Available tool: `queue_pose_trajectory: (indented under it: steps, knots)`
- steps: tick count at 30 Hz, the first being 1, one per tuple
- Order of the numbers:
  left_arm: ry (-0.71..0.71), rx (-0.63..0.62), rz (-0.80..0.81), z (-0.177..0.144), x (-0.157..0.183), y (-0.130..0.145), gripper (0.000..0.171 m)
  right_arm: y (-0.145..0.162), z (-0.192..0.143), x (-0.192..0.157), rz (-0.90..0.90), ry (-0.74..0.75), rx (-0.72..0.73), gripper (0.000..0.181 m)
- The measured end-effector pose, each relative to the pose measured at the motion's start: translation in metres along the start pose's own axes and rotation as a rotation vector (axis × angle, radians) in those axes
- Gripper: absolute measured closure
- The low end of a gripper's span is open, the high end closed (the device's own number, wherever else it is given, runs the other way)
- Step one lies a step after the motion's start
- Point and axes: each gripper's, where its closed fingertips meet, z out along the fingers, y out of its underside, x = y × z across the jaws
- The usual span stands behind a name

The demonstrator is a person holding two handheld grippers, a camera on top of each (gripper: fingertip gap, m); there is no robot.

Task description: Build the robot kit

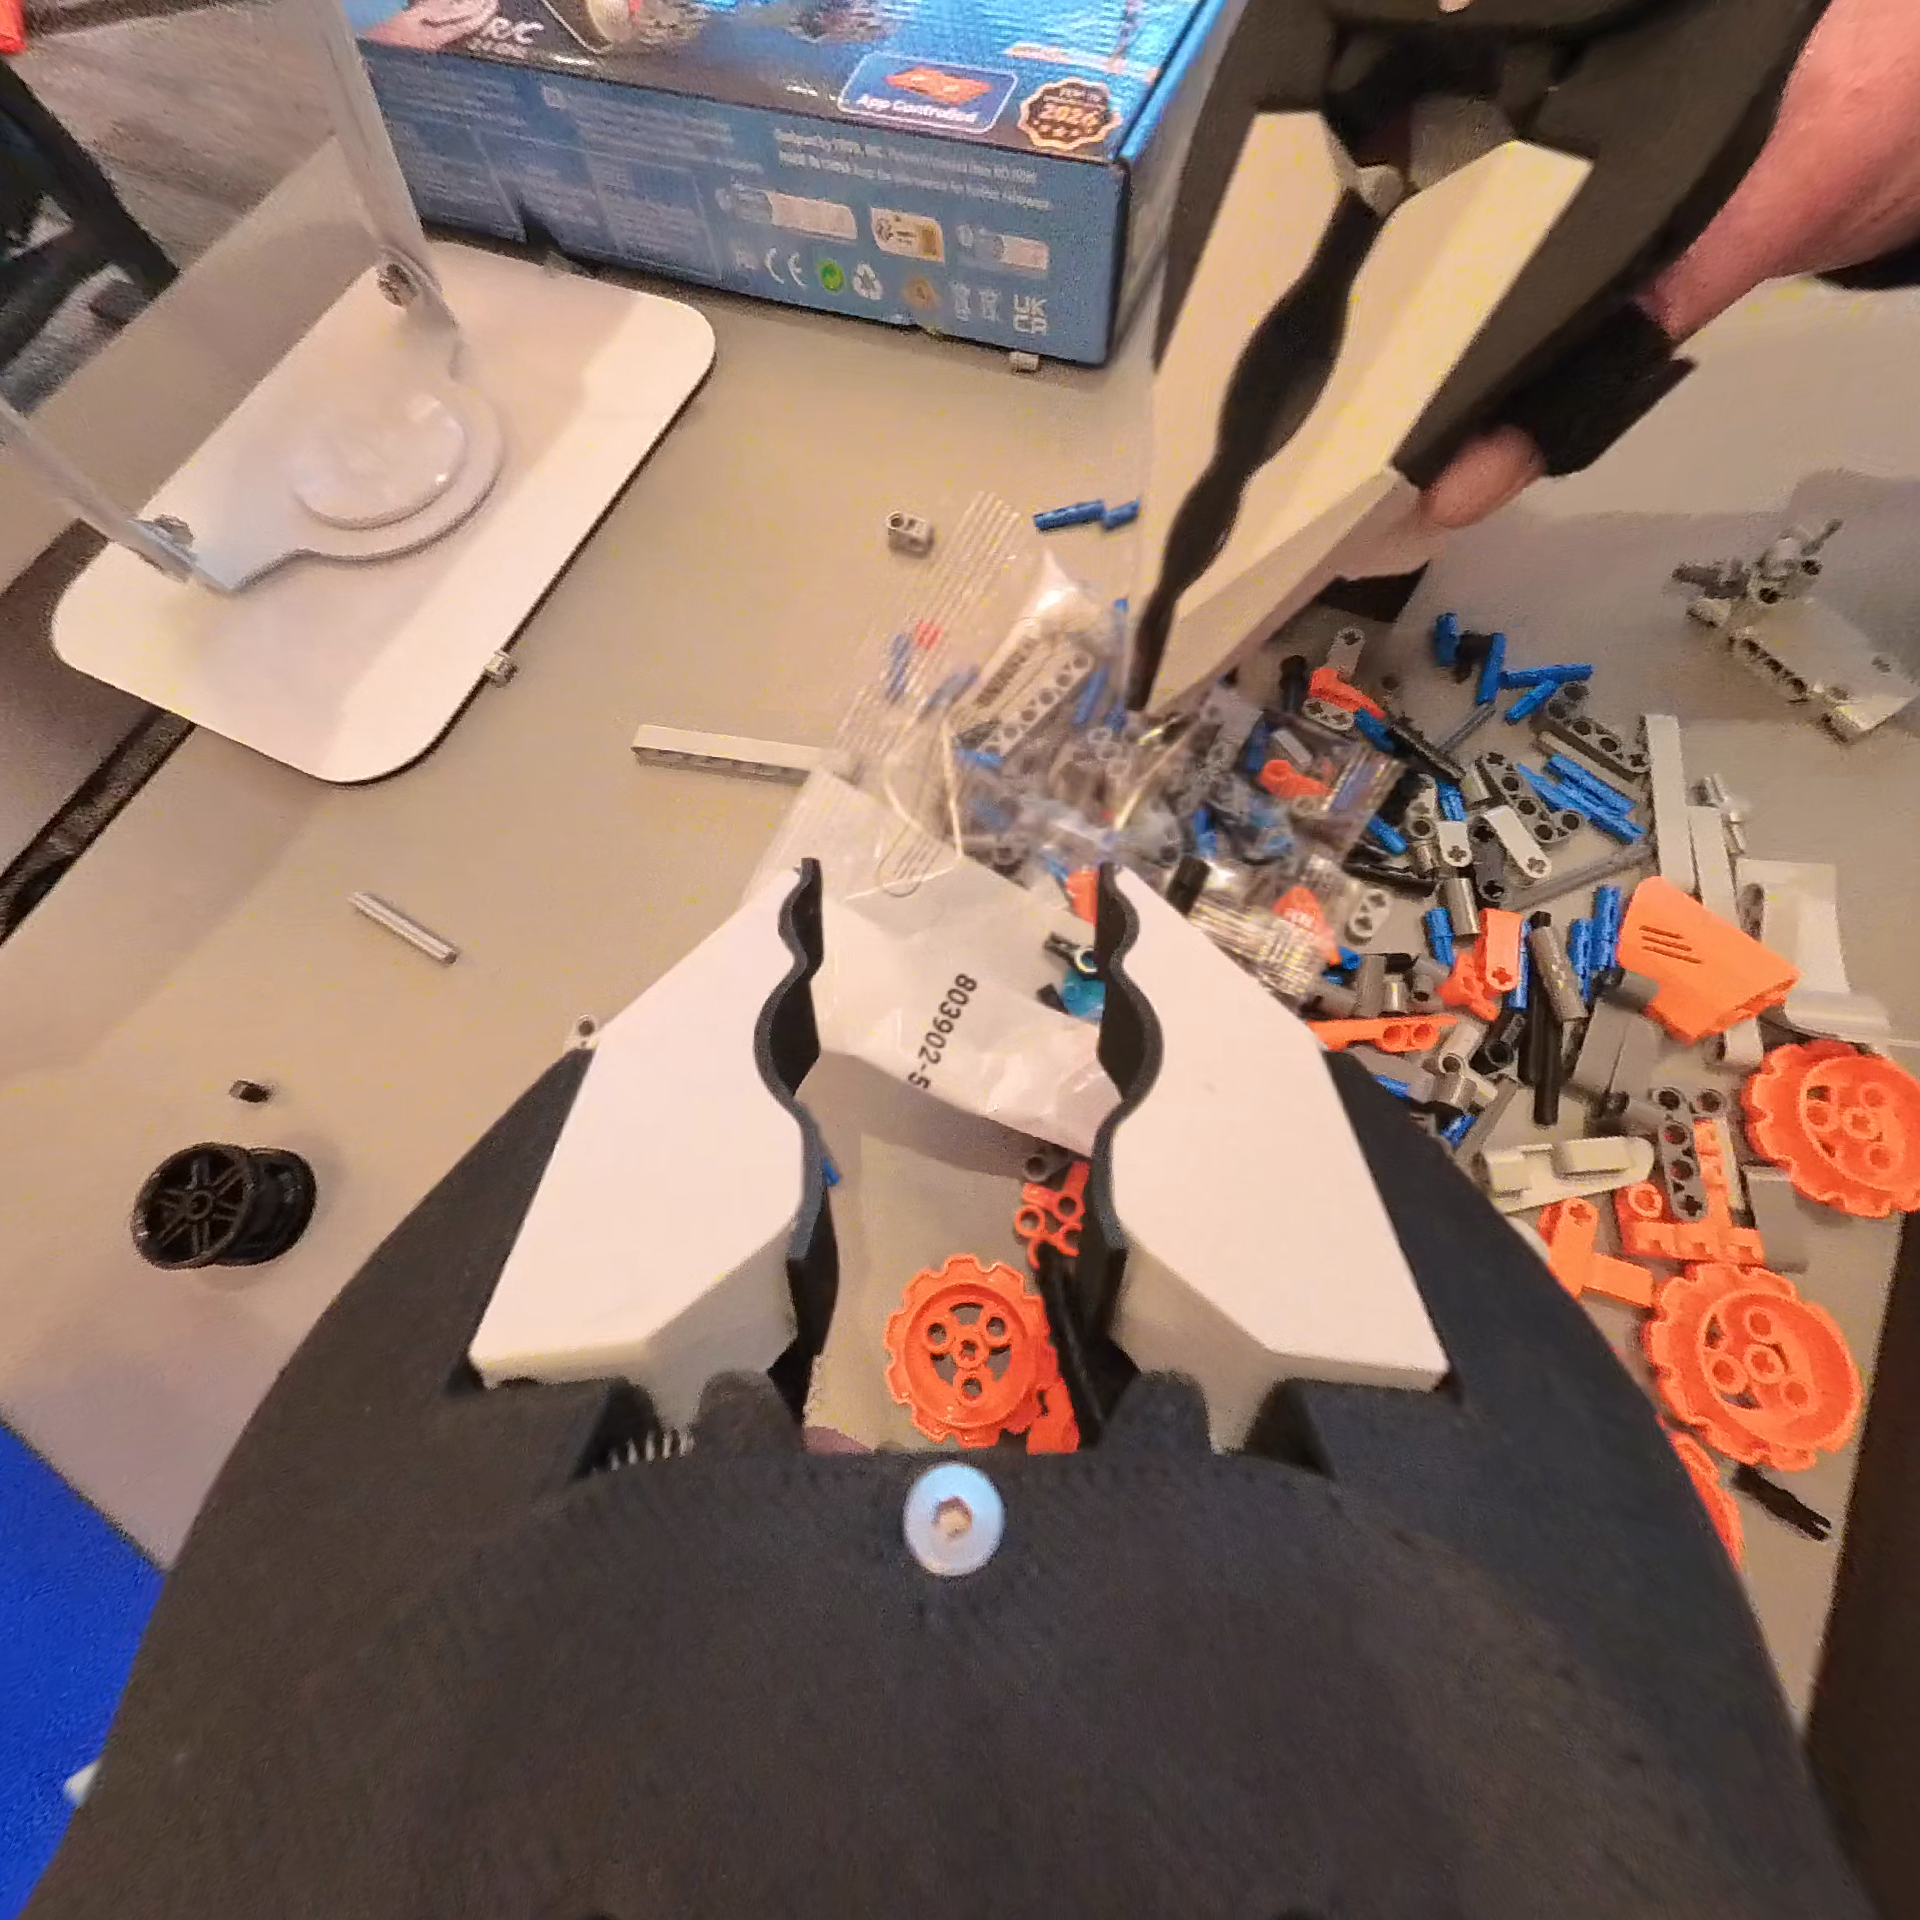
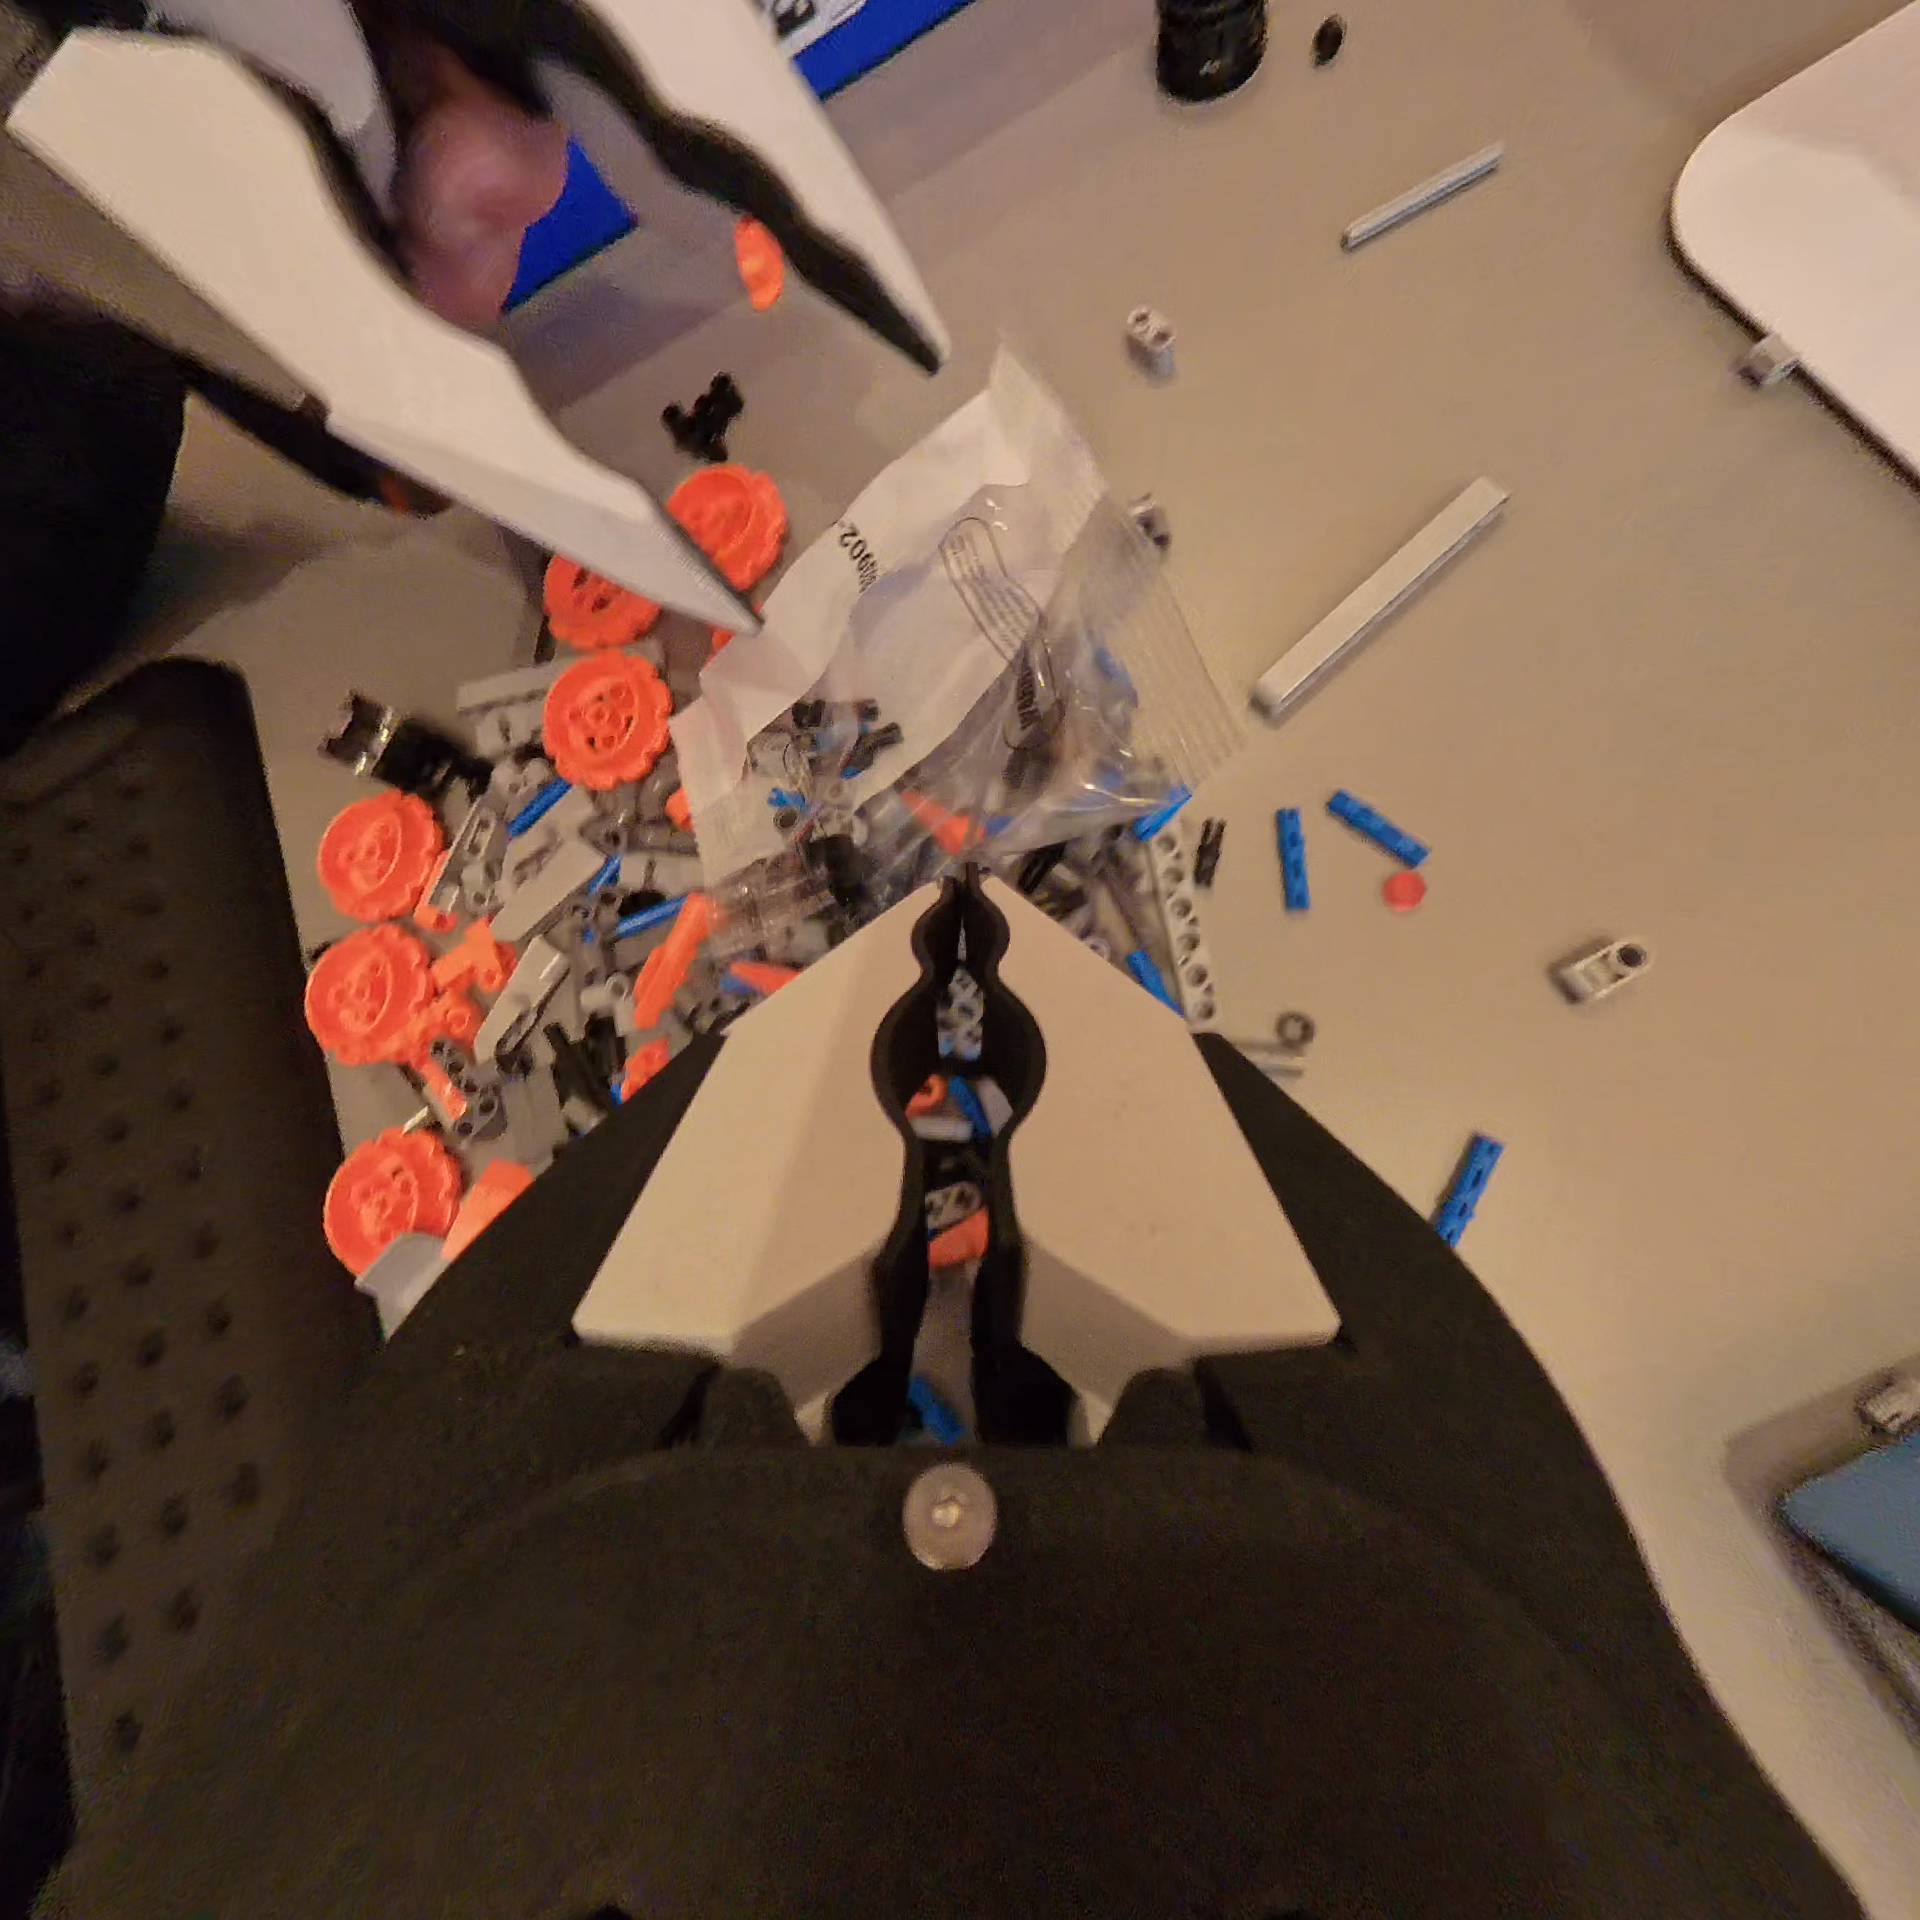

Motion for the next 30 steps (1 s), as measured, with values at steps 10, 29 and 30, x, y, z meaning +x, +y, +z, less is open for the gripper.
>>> queue_pose_trajectory:
  steps: [10, 29, 30]
  knots:
    - [0.117, 0.025, 0.101, 0.017, 0.047, -0.033, 0.122, 0.053, -0.122, 0.008, 0.028, 0.355, 0.137, 0.137]
    - [0.498, -0.24, 0.311, 0.27, 0.219, -0.182, 0.139, 0.167, -0.206, -0.065, 0.036, 0.352, 0.582, 0.176]
    - [0.501, -0.217, 0.306, 0.271, 0.221, -0.186, 0.146, 0.169, -0.206, -0.066, 0.039, 0.336, 0.592, 0.176]
